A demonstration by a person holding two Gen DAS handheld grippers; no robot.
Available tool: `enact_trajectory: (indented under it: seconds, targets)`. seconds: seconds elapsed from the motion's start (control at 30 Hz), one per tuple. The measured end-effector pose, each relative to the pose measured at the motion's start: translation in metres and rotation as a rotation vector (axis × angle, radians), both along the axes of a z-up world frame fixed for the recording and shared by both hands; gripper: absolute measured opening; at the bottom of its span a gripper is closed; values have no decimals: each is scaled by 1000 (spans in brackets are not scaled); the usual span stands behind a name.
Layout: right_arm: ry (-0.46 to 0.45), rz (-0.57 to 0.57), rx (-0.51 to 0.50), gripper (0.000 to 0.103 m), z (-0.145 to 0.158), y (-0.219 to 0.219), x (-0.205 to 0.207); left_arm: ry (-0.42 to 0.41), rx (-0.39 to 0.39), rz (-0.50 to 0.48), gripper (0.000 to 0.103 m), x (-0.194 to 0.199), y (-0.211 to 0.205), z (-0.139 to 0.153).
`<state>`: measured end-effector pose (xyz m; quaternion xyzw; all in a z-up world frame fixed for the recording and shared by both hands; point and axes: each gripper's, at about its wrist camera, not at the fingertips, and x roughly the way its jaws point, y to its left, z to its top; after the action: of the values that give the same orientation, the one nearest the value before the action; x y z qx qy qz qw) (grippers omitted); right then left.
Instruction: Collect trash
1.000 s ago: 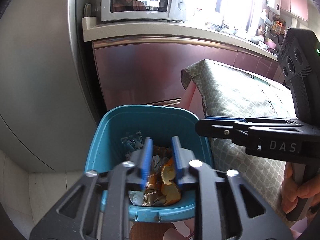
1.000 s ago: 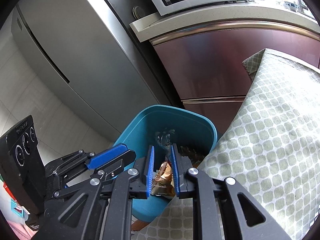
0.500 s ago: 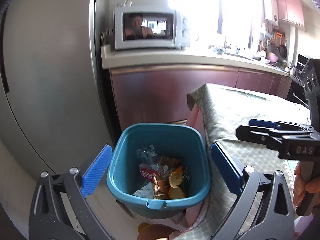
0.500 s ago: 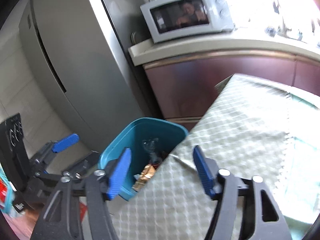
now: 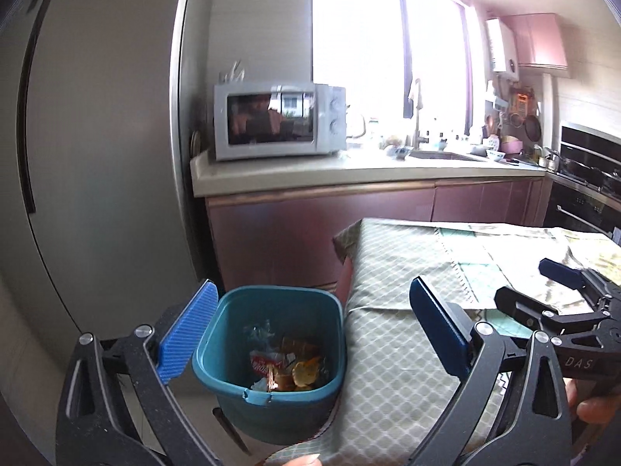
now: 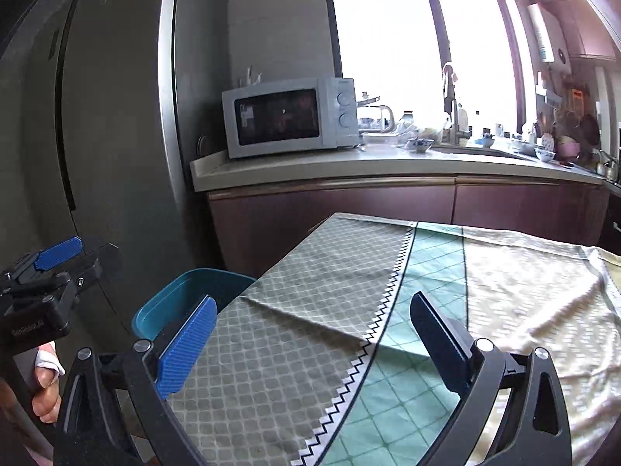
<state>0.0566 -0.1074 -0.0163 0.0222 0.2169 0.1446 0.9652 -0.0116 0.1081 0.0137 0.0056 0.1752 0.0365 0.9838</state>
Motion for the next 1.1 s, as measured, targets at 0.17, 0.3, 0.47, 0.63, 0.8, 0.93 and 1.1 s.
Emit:
enact_trajectory:
  seconds: [0.17, 0.3, 0.47, 0.63, 0.8, 0.93, 1.1]
  targets:
    - [-56, -73, 4, 97, 3, -19, -24, -29, 2, -24, 98, -16, -17, 3]
    - [-88, -112, 13, 97, 6, -32, -35, -36, 4, -36, 98, -24, -26, 3]
    - [-126, -146, 1, 97, 9, -38, -47, -48, 6, -44, 98, -29, -35, 2]
    - [-139, -162, -19, 97, 7, -38, -54, -53, 1, -43, 97, -28, -37, -1]
    - [-148, -177, -24, 97, 8, -36, -56, -62, 6, -38, 98, -26, -36, 0]
    - [-157, -191, -22, 97, 9, -36, -57, -61, 5, -39, 98, -24, -37, -1]
    - [-156, -199, -24, 97, 10, -36, -58, -59, 10, -44, 98, -23, -39, -2]
